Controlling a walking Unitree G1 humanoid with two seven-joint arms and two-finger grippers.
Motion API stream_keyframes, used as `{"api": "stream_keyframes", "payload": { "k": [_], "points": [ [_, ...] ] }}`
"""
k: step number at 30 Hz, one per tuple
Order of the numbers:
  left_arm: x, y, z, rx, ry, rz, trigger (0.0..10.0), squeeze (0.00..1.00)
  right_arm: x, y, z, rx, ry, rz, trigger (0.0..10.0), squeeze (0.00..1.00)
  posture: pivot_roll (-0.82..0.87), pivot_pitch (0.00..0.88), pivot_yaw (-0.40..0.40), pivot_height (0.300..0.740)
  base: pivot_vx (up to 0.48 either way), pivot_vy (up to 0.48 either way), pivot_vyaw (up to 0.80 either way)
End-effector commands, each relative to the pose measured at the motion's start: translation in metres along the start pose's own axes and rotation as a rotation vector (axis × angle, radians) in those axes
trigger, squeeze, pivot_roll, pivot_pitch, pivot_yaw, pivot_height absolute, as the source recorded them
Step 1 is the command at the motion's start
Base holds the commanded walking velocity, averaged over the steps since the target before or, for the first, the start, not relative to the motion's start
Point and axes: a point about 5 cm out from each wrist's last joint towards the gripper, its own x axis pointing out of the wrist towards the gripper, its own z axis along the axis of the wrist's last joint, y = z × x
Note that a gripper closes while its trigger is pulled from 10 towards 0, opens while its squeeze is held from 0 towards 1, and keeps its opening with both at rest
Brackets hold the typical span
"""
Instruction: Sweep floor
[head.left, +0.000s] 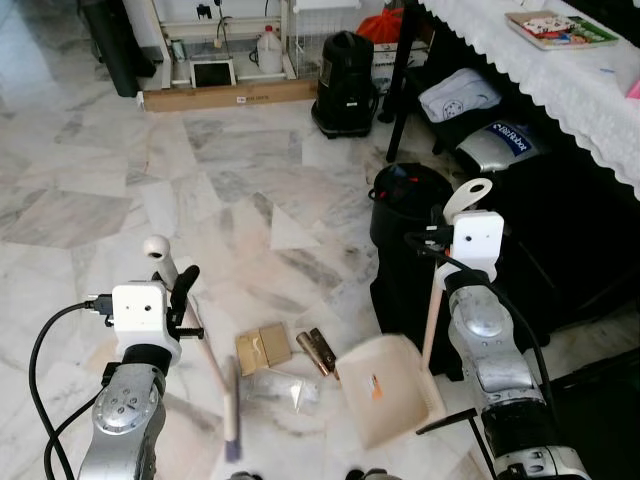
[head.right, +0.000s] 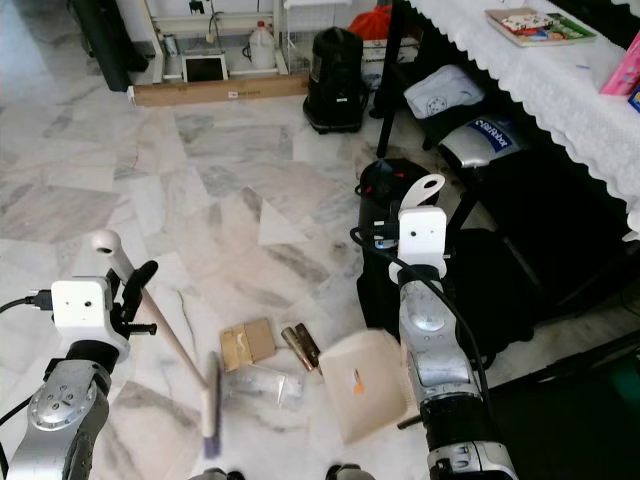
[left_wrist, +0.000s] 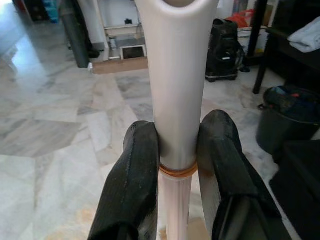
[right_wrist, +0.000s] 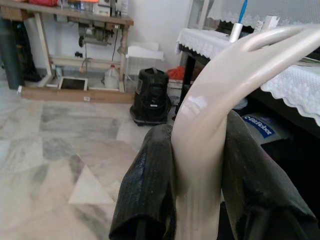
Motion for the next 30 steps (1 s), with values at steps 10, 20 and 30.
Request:
{"api": "stream_keyframes", "payload": {
  "k": [10,20,30],
  "points": [
    [0.007,-0.001,0.005,0.005,-0.001,-0.057,10.0,0.00,0.006,-0.001,-0.010,-0.071,0.082,-0.037,10.0,0.00,-0.04,0.213,-0.041,0.740,0.000,0.000,0.00],
    [0.014,0.003,0.011,0.022,-0.023,-0.046,10.0,0.00,0.018,0.019,-0.010,0.001,0.131,0.028,10.0,0.00,-0.03,0.229,-0.050,0.740,0.000,0.000,0.00],
    [0.010,0.003,0.014,0.019,-0.031,-0.046,10.0,0.00,0.028,0.025,0.001,0.013,0.065,0.007,10.0,0.00,-0.03,0.257,-0.059,0.740,0.000,0.000,0.00]
  ]
}}
